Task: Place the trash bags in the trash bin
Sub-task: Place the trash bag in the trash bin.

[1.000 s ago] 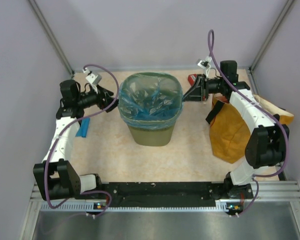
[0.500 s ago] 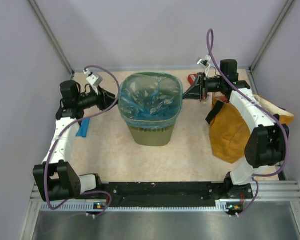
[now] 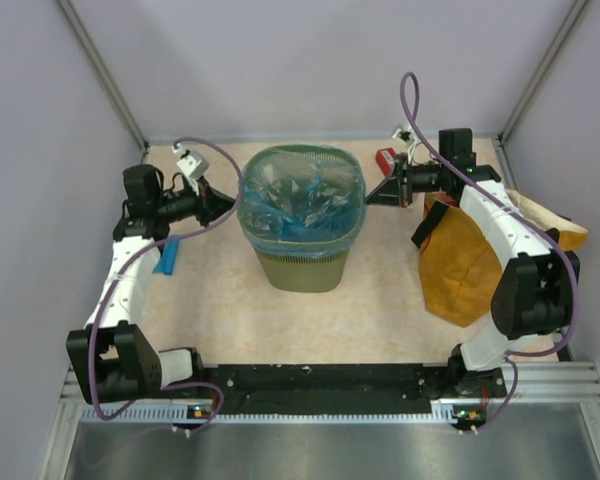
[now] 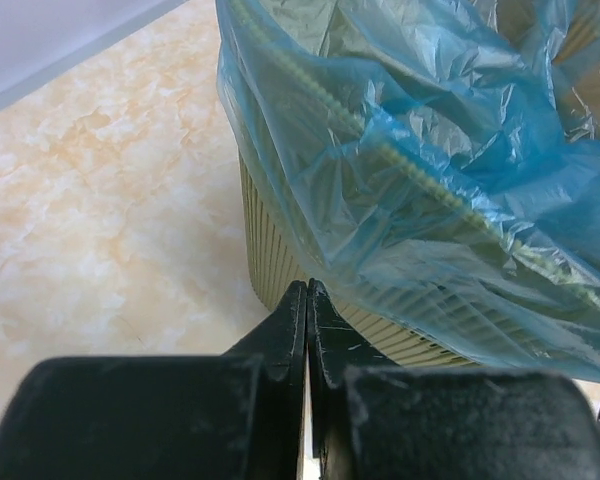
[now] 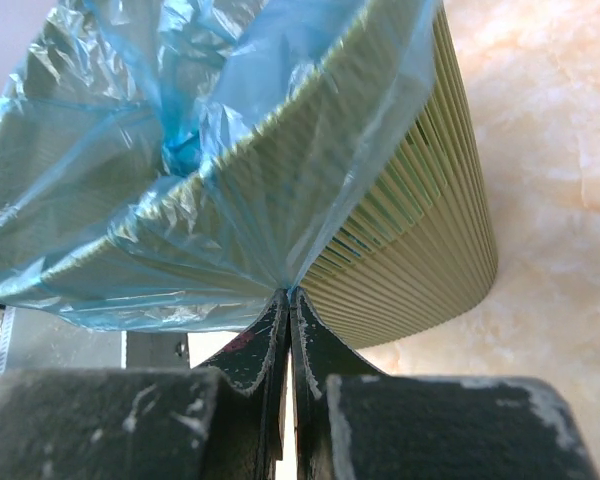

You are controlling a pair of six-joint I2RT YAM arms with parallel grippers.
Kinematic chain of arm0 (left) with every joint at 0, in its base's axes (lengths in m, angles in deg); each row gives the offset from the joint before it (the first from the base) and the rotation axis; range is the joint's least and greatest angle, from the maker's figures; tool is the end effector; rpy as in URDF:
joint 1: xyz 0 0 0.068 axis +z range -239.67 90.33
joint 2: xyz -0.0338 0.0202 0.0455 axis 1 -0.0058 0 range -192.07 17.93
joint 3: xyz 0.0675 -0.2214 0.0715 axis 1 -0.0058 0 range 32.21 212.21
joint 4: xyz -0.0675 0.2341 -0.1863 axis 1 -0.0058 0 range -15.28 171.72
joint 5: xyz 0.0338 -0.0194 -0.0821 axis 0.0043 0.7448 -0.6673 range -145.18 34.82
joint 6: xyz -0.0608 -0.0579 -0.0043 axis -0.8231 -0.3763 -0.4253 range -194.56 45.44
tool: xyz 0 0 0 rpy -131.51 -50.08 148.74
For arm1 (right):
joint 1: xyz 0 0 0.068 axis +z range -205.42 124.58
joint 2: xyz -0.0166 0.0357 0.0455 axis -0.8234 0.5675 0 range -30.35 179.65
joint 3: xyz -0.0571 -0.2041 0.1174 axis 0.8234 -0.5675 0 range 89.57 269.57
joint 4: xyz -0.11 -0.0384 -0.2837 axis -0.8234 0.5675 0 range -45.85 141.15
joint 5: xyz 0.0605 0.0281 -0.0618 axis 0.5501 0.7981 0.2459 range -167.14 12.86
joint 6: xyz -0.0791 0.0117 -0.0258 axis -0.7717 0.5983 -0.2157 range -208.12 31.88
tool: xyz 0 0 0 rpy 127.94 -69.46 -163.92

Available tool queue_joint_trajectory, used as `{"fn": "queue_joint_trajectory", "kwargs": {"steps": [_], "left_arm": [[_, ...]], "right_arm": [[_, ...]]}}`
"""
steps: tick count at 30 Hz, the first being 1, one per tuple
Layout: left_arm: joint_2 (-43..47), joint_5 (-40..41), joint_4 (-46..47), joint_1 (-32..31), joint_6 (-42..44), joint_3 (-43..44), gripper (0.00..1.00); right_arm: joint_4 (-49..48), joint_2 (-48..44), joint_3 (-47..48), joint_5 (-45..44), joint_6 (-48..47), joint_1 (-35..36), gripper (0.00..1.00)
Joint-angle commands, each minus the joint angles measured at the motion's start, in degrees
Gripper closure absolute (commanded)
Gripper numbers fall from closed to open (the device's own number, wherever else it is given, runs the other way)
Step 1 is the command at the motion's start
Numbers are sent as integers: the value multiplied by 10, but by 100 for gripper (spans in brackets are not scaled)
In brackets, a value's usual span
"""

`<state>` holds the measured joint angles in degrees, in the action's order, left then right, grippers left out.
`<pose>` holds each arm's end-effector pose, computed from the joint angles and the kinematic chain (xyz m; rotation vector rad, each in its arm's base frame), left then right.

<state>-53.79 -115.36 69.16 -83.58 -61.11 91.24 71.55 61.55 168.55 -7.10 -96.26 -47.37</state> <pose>0.3508 -0.0268 0.2811 0.7522 1.7007 -0.8091 0.3884 0.1249 0.2746 -0.8918 1.8227 1.3520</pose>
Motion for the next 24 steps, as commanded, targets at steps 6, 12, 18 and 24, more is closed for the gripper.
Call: {"fn": "queue_joint_trajectory", "kwargs": {"steps": [6,12,18,24], "left_arm": [[39,-1,97,-2,-26,-62,100],[47,-26,60,-1,37,-49,100],[33,-65,-111,1,196,22,54],[-2,-100,-302,17,404,122,28]], "right_arm": [[-2,-50,-51,-27,-35,19,100],[-2,-59,-57,-45,-38,22,100],[7,-77,-32,-52,-27,22,100],[26,-87,3,-67,-20,25,100]]}}
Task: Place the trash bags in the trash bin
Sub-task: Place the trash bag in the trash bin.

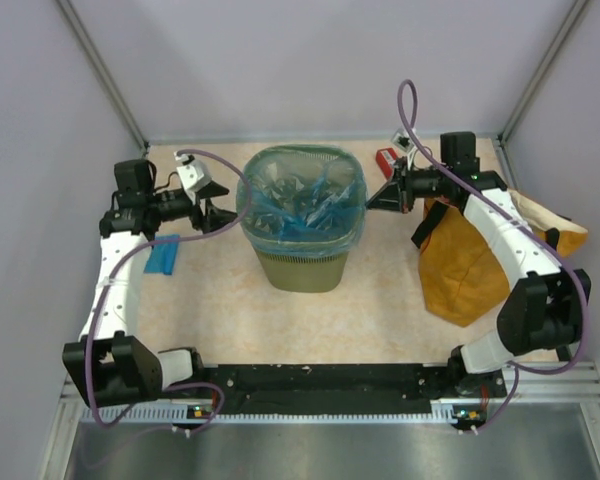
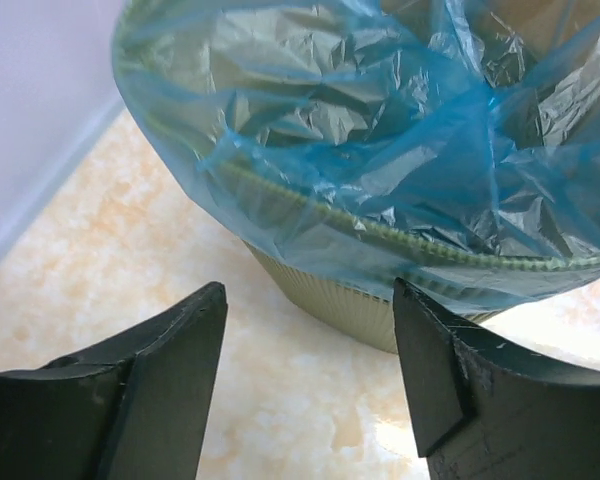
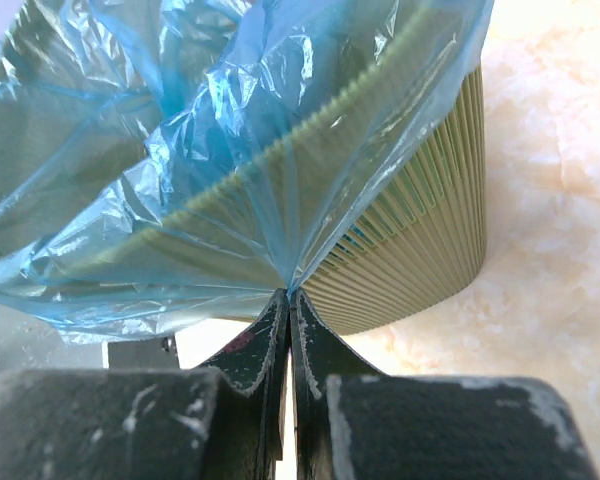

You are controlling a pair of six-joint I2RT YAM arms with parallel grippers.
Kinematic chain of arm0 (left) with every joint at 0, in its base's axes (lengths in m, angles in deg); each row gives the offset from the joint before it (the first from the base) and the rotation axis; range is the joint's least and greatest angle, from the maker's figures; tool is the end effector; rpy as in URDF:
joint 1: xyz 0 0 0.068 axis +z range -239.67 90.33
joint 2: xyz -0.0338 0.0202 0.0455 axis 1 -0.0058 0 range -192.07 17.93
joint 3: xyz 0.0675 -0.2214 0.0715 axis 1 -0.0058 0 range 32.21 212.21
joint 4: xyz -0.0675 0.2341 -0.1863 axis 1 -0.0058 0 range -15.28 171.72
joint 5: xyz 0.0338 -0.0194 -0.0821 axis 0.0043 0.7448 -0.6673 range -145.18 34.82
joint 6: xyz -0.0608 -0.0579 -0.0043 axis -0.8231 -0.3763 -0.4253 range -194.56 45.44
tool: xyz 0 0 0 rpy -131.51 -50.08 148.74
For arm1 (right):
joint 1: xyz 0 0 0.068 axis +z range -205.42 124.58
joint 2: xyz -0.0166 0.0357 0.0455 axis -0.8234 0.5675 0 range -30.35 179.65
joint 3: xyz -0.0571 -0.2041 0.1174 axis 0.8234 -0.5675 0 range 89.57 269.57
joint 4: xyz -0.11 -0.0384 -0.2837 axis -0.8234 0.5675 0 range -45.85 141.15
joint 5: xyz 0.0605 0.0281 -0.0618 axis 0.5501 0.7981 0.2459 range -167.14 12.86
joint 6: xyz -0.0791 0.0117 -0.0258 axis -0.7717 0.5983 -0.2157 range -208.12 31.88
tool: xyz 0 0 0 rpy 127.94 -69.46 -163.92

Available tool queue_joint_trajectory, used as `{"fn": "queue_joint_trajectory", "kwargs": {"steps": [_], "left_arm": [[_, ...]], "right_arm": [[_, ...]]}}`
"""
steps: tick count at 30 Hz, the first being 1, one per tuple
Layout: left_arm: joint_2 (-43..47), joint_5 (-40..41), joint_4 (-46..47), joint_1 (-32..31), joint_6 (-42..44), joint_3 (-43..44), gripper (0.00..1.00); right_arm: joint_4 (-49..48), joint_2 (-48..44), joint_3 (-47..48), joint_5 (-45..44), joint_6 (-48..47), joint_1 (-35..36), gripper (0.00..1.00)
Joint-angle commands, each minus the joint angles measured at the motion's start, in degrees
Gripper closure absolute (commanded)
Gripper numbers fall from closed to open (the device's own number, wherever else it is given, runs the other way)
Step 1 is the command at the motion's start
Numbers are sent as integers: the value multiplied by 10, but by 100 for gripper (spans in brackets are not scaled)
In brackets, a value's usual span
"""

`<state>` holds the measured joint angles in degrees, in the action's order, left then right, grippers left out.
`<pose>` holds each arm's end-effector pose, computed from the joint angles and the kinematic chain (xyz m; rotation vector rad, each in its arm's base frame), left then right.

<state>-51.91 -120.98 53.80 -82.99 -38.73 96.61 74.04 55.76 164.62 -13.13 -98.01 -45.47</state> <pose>0.3297 -0.0290 0.3062 1.0331 1.5431 -0.7147 0.3661 0.1315 0.2784 -0.9049 1.8687 1.2485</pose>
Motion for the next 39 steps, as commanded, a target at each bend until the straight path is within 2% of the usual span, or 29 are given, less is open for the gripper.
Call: {"fn": "queue_joint_trajectory", "kwargs": {"steps": [1,8,13,14,16,23,32,39], "left_arm": [[-30,-45,-187,12,218,88,27],[-126,-55,-453,21,535,188,20],[-220,-81,-599,26,698,258,15],[-233,-95,-601,28,690,272,13],[-248,-105,-601,29,687,283,4],[-238,-123,-601,31,672,282,3],[-178,-159,-600,30,642,272,4],[-189,-173,-601,14,630,276,8]], "right_arm": [[5,-28,48,-9,-2,7,100],[35,-18,80,-32,-10,15,100],[52,-9,100,-48,-12,29,100],[54,-7,103,-52,-13,34,100],[59,-3,106,-63,-15,41,100],[72,9,112,-78,-26,47,100],[82,4,113,-89,-36,52,100],[82,-1,117,-93,-38,52,100]]}}
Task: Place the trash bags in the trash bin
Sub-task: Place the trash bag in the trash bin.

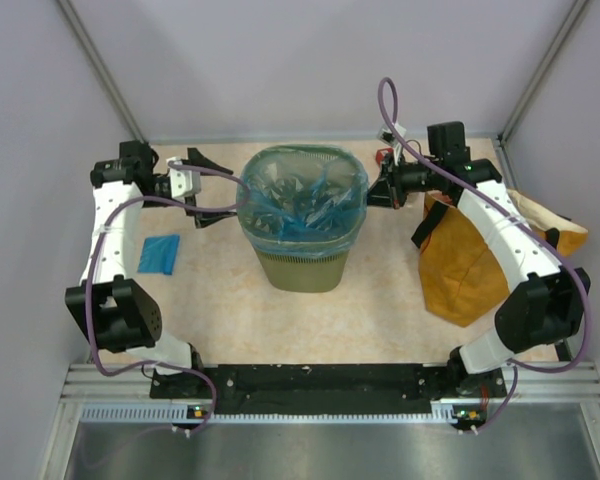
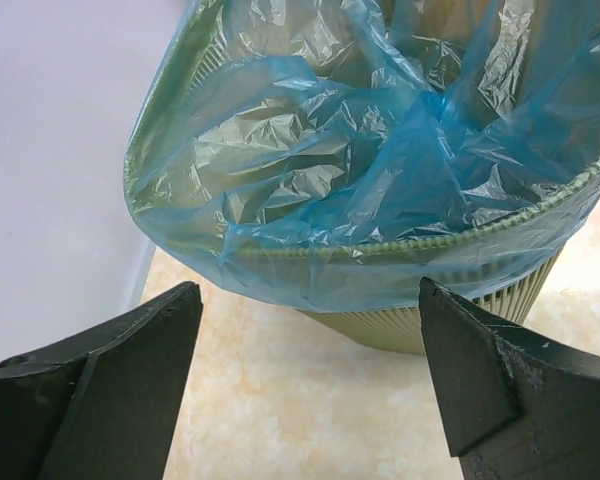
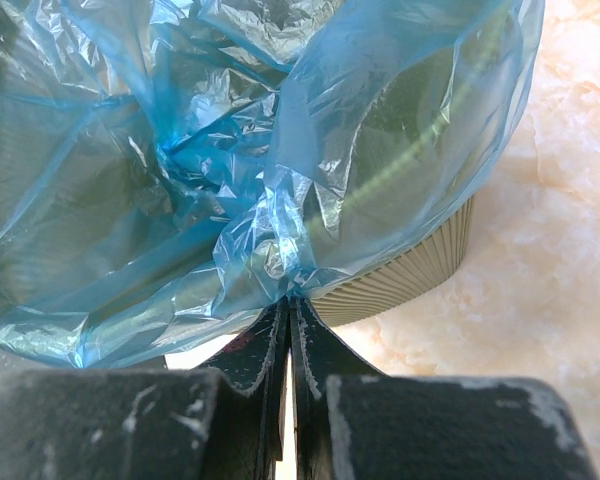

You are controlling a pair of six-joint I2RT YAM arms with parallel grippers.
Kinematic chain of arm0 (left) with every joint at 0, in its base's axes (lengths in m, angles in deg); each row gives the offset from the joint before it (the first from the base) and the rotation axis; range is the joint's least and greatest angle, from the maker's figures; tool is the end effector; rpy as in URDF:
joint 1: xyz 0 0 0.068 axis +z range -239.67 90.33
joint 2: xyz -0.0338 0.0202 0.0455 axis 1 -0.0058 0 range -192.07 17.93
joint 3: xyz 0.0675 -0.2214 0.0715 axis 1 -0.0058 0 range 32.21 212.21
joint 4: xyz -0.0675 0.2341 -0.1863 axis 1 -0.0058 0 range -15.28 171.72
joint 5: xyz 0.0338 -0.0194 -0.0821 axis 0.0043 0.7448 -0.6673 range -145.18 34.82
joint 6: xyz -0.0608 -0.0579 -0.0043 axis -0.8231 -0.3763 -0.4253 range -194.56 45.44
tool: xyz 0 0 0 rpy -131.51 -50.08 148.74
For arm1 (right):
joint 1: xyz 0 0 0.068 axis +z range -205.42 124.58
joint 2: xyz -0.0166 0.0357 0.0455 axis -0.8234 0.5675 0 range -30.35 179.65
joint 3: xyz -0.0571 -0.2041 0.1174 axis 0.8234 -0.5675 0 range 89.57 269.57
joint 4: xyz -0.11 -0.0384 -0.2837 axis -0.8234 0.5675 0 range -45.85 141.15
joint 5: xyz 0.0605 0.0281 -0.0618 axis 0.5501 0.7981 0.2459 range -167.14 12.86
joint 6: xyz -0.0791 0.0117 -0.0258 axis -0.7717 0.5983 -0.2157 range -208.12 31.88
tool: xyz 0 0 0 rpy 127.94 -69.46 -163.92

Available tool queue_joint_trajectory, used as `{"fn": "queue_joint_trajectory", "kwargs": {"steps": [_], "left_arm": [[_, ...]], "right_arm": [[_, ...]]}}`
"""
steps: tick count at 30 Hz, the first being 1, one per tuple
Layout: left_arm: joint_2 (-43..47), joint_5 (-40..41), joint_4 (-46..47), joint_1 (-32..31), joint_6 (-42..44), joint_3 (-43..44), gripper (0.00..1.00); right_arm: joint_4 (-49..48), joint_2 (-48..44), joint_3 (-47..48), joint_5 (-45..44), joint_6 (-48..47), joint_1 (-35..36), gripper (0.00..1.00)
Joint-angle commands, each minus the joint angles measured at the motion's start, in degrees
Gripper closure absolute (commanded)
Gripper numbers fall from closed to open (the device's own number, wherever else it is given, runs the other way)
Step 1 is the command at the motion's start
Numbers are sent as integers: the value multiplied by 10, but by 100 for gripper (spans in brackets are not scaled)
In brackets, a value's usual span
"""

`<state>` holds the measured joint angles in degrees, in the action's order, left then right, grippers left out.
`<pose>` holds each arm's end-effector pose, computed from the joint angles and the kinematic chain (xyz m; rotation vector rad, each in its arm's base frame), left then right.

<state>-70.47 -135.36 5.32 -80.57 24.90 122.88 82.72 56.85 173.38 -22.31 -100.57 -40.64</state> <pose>0.3347 -0.0198 0.3340 1.4031 1.1010 -0.6701 0.3627 0.1580 0.3103 -0.9650 1.9244 1.1069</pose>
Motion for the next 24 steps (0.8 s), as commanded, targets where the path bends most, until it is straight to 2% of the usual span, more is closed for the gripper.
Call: {"fn": "queue_joint_trajectory", "kwargs": {"steps": [1,4,13,19,24], "left_arm": [[-5,-28,-116,-14,-6,14,9],[-14,-23,-116,-19,-4,16,14],[-42,-15,-117,-22,-2,31,20],[-44,-23,-116,-28,1,26,47],[-41,-20,-116,-37,7,11,59]], "right_arm": [[-5,-12,29,-2,-13,4,100],[-4,-11,28,-2,-14,5,100],[-3,-11,28,-4,-19,5,100],[-4,-7,30,-4,-20,4,100],[-5,-7,33,-5,-21,4,100]]}}
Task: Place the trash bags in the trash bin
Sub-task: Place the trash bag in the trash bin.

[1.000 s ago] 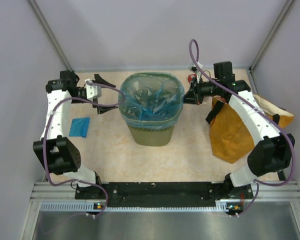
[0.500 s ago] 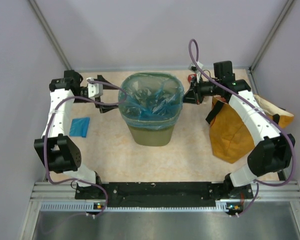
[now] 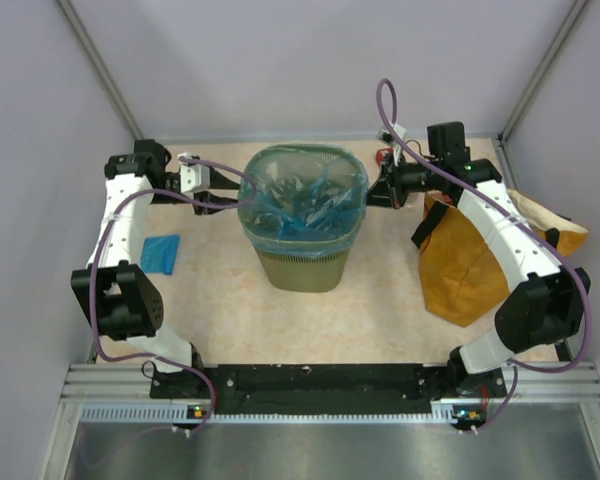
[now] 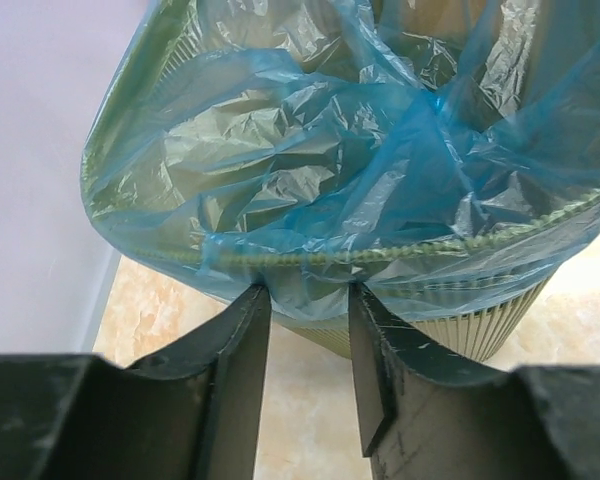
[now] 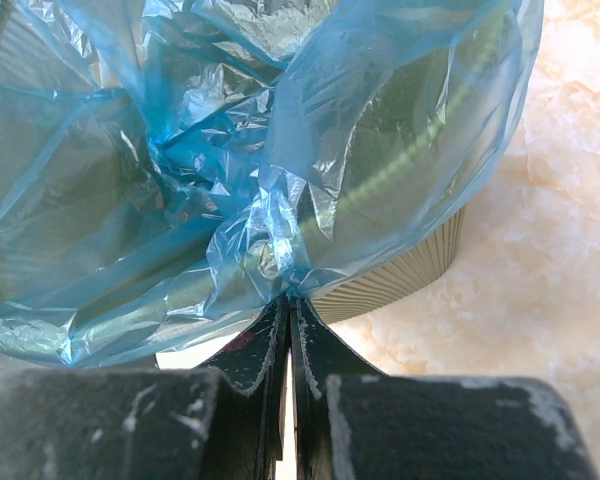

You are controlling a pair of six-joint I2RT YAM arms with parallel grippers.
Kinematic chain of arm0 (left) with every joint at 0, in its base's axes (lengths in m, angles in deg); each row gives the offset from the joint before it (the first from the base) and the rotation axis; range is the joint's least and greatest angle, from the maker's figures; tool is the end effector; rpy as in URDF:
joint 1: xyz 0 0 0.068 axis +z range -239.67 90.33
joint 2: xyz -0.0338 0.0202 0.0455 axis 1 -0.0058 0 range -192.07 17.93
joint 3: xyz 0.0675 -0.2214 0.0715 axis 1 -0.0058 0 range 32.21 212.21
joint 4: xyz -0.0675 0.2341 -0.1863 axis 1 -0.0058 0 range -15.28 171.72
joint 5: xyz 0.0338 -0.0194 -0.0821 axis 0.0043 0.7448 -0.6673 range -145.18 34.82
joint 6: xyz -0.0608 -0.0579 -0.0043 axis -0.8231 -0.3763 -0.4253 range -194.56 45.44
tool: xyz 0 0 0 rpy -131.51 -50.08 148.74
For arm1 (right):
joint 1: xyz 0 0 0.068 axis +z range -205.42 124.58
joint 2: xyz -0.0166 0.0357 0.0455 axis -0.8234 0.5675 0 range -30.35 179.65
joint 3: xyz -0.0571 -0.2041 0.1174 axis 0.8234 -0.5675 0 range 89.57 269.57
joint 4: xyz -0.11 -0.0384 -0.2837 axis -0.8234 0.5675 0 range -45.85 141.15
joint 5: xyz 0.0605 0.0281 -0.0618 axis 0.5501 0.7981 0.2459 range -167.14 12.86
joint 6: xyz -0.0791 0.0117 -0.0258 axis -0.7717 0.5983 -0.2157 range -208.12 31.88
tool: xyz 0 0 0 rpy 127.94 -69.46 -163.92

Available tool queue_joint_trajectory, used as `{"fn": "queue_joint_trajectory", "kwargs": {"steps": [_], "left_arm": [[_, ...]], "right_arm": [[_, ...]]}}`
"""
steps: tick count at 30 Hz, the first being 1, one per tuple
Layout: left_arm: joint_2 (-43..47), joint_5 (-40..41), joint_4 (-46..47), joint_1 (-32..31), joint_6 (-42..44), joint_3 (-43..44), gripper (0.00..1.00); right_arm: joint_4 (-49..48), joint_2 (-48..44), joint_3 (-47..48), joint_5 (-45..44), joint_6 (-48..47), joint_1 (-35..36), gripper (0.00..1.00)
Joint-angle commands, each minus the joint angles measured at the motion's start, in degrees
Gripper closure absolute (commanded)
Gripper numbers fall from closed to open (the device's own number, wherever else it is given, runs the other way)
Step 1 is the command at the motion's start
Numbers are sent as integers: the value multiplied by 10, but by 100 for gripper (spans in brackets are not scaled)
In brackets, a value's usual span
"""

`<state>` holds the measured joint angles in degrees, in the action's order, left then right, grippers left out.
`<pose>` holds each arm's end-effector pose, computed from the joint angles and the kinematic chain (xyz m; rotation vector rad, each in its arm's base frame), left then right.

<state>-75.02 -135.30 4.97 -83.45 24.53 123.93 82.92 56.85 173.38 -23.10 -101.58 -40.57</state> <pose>0.3498 -0.0348 0.3145 1.4111 1.1224 -0.7658 0.3630 0.1580 0.3094 -0.9757 1.9229 1.0839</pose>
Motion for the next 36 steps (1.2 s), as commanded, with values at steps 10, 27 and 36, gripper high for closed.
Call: {"fn": "queue_joint_trajectory", "kwargs": {"steps": [10,27,36], "left_arm": [[15,-9,-113,-9,5,-12,100],[0,31,-112,-8,6,-36,100],[-1,7,-112,-9,-5,-32,100]], "right_arm": [[-6,-9,30,3,-11,4,100],[-13,-13,-25,-23,-44,4,100],[-48,-18,-81,-37,-46,4,100]]}}
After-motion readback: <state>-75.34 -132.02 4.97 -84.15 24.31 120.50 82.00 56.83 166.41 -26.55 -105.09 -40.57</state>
